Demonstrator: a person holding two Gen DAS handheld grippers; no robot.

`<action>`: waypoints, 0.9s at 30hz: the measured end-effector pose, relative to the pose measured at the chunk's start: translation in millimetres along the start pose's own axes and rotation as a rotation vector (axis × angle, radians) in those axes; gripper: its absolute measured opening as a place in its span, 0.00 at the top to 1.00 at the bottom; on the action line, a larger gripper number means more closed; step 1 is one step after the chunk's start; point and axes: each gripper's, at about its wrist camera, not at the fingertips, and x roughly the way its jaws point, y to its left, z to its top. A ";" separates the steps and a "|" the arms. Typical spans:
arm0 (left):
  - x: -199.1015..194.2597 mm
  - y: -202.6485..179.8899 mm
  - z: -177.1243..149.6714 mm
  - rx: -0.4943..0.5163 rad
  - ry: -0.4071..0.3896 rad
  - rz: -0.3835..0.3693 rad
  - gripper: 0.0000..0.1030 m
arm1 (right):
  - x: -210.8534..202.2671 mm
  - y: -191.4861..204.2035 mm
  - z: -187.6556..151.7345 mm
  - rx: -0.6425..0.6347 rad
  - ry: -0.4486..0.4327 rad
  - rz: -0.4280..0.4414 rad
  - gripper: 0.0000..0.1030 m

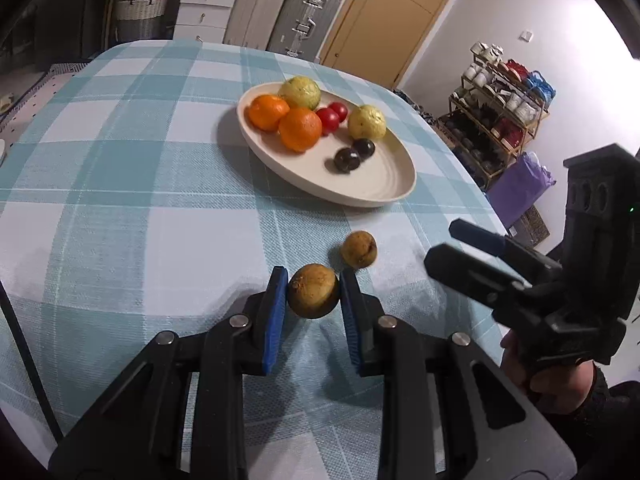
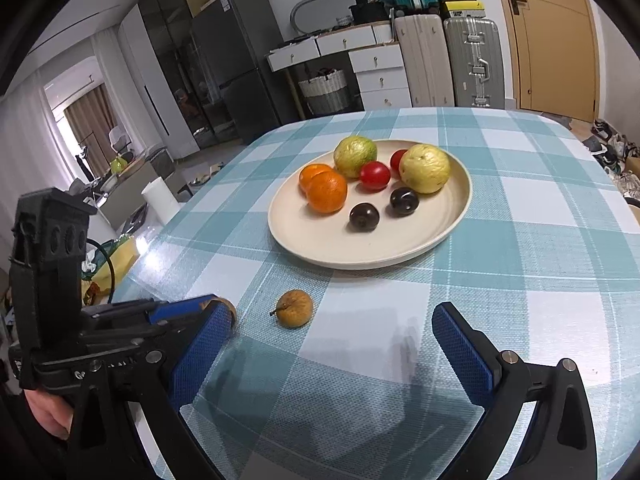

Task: Organize fruits
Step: 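Grasp the small brown pear with the right tool while the left tool holds the kiwi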

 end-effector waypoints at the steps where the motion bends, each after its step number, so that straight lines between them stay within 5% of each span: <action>1: -1.8 2.1 1.4 -0.005 -0.004 -0.003 0.77 | 2.1 1.4 0.5 -0.003 0.007 0.001 0.00; 11: -30.0 27.4 11.2 -0.050 -0.056 -0.009 0.77 | 29.6 11.4 4.0 0.017 0.093 0.047 0.01; 16: -33.4 38.6 11.4 -0.067 -0.059 -0.010 0.77 | 41.8 26.6 6.1 -0.035 0.117 0.003 0.03; 27: -31.5 49.6 11.4 -0.095 -0.054 0.004 0.77 | 55.9 42.1 5.4 -0.097 0.158 -0.065 0.49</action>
